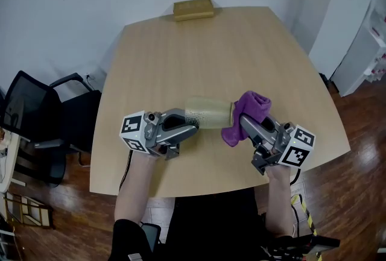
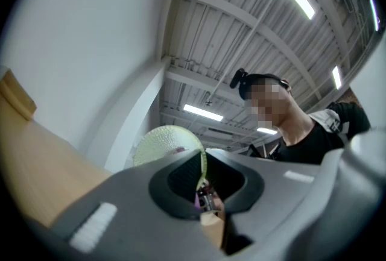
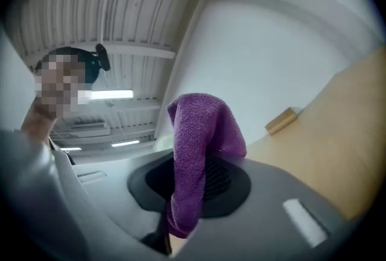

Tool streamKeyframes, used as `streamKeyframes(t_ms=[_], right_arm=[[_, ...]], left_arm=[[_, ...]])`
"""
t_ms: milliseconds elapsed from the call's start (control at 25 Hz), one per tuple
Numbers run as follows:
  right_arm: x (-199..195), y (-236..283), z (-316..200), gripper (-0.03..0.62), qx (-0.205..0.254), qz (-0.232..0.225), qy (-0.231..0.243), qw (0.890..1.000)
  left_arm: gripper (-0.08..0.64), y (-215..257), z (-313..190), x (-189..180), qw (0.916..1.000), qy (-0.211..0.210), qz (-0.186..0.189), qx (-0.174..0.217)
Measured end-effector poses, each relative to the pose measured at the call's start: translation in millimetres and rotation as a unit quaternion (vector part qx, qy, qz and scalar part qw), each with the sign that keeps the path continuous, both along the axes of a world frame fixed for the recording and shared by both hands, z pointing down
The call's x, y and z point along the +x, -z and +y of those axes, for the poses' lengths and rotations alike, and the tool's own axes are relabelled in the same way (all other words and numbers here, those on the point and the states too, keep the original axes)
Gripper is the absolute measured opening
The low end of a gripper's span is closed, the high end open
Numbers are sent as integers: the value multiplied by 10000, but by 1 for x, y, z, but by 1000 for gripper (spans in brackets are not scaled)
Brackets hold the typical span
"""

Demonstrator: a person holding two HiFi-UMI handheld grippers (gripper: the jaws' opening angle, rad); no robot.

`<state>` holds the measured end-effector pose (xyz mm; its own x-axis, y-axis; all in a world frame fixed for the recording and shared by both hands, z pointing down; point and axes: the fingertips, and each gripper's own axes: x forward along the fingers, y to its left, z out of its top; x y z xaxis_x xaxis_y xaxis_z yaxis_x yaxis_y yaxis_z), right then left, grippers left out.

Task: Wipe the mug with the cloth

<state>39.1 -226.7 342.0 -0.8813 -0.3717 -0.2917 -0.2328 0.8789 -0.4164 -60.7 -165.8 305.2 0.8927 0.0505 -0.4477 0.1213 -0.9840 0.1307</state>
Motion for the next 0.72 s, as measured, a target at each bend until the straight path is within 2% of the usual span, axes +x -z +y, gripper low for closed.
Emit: streamKeyframes(t_ms=[80, 120, 240, 320, 360, 440, 600, 640, 720], right_arm=[[11, -7, -9, 55, -111, 130, -321, 9993], [16, -2, -8, 55, -45, 32, -339, 9994], [16, 35, 20, 55, 543, -510, 241, 9969], [2, 47, 36, 55, 849, -487, 618, 9933], [-3, 47, 35, 55, 866, -411, 645, 9933], [-3, 38, 18, 55, 651, -338, 468, 9962], [11, 1, -29, 55, -80, 17, -250, 9997], [16, -1, -30, 55, -134, -51, -305, 9994], [31, 12, -18, 55, 26, -557, -100, 9984]], left_arm=[[41, 0, -2, -2, 10000, 24, 42, -46], [41, 1, -3, -4, 10000, 47, 49, -51], [42, 1, -4, -3, 9999, 100, -18, -17], [41, -1, 1, 2, 9999, 27, -96, 65], [41, -2, 5, 5, 9998, -35, -167, 137], [48, -4, 10, 11, 9990, -108, -332, 262], [42, -10, 8, 14, 9980, -38, -559, 296], [41, -12, 7, 14, 9977, -1, -606, 289], [41, -13, 4, 13, 9978, 75, -608, 239]])
